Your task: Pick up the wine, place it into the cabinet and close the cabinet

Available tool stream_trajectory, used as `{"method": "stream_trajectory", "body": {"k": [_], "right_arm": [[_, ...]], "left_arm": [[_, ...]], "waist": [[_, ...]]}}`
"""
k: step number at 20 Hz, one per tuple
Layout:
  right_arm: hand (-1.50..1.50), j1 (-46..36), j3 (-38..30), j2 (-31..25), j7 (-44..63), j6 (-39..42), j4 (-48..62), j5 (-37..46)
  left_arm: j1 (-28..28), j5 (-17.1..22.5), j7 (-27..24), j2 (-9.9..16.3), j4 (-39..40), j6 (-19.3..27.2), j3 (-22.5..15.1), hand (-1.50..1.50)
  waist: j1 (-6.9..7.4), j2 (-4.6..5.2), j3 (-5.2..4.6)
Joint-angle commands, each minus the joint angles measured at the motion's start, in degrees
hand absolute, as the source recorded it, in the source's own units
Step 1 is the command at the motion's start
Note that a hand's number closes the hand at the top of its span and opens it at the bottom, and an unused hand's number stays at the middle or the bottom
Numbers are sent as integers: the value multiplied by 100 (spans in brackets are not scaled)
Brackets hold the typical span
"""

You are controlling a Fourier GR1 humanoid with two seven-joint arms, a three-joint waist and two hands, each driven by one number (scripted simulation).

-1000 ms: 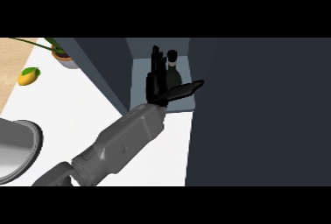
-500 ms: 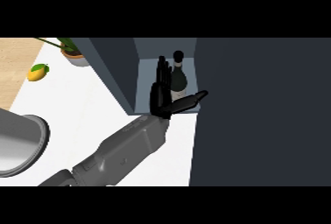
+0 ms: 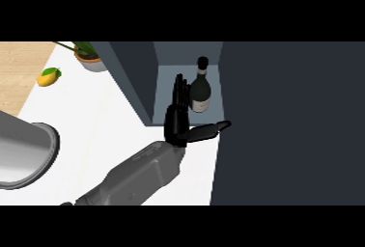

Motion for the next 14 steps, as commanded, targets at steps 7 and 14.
{"method": "stream_trajectory", "body": {"k": [7,14], "right_arm": [[-150,153,33,-9,-86,10,-34,114],[-150,-138,-262,-181,333,-205,-334,117]], "left_arm": [[943,-1177,457,757,-1705,33,-25,-150],[1748,-1679,918,1992,-3587,20,-175,-150]], "waist": [[60,-16,1],[107,-29,0]]}}
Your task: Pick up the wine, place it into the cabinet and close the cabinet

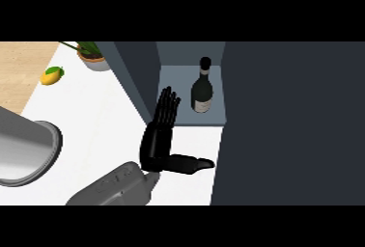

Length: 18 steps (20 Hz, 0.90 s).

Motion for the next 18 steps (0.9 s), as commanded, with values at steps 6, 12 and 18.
{"method": "stream_trajectory", "body": {"k": [6,12,18], "right_arm": [[150,640,-70,-481,-257,941,-267,-717],[150,931,190,-668,-385,1507,-374,-895],[150,677,1100,-352,320,1228,-569,-1130]], "left_arm": [[880,-467,501,1426,-1977,-351,66,-150],[1596,-651,634,2237,-3078,-424,254,150],[2377,-517,414,3086,-3469,-1182,521,150]], "waist": [[-12,-5,5],[-6,-6,5],[37,-3,-6]]}}
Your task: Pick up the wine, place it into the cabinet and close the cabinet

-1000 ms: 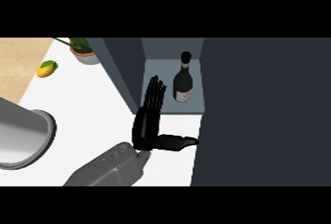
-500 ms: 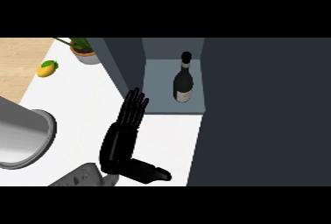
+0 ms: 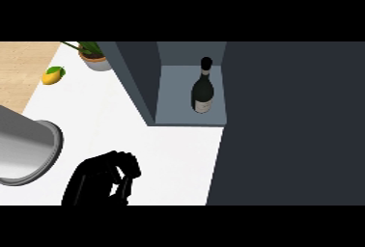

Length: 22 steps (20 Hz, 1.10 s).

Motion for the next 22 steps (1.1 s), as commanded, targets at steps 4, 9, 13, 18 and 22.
{"method": "stream_trajectory", "body": {"k": [4,9,13,18,22], "right_arm": [[150,-13,1083,269,609,-138,-764,-417],[150,-546,2596,797,1235,-765,-663,445],[150,-867,3544,810,1623,-1356,-583,756],[150,-1352,4473,810,1424,-2112,91,1360],[150,-2187,4760,807,1142,-3238,585,1668]], "left_arm": [[999,215,-161,1182,-649,-636,602,150],[1524,518,-518,1425,-483,-1229,1157,-150],[2071,813,-702,1876,-919,-1469,1588,-150],[2624,1277,-754,2534,-635,-2114,2215,-150],[3014,1316,-995,2556,-321,-2513,2371,-150]], "waist": [[43,-10,-7],[23,-17,-21],[55,-50,-22],[123,-67,-25],[178,-56,-32]]}}
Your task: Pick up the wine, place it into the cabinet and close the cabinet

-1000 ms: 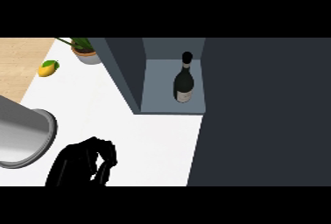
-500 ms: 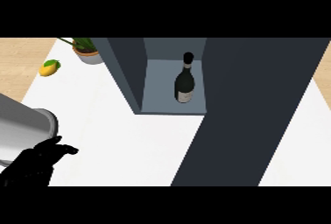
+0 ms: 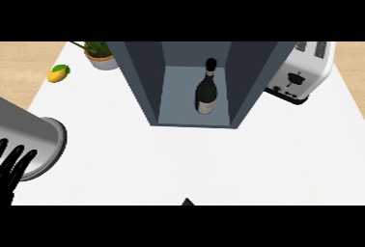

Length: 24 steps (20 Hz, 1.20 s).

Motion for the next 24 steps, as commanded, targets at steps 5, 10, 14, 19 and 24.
{"method": "stream_trajectory", "body": {"k": [5,10,14,19,24], "right_arm": [[150,-1366,662,245,-437,-1636,723,603],[150,-2000,381,233,-373,-2303,1059,490],[150,-2563,-172,233,-404,-2492,1593,259],[150,-3686,-1108,262,-679,-2529,2901,-340],[150,-4506,-2017,272,-1259,-1899,4044,-1210]], "left_arm": [[496,157,-249,442,400,-845,561,-150],[617,213,-274,585,700,-1298,839,-150],[851,331,-244,847,661,-1748,1081,-150],[1083,244,-274,800,992,-2109,1272,-150],[1071,-46,-295,472,1336,-2208,1368,-150]], "waist": [[85,10,-5],[107,40,-11],[186,66,0],[216,105,10],[134,133,10]]}}
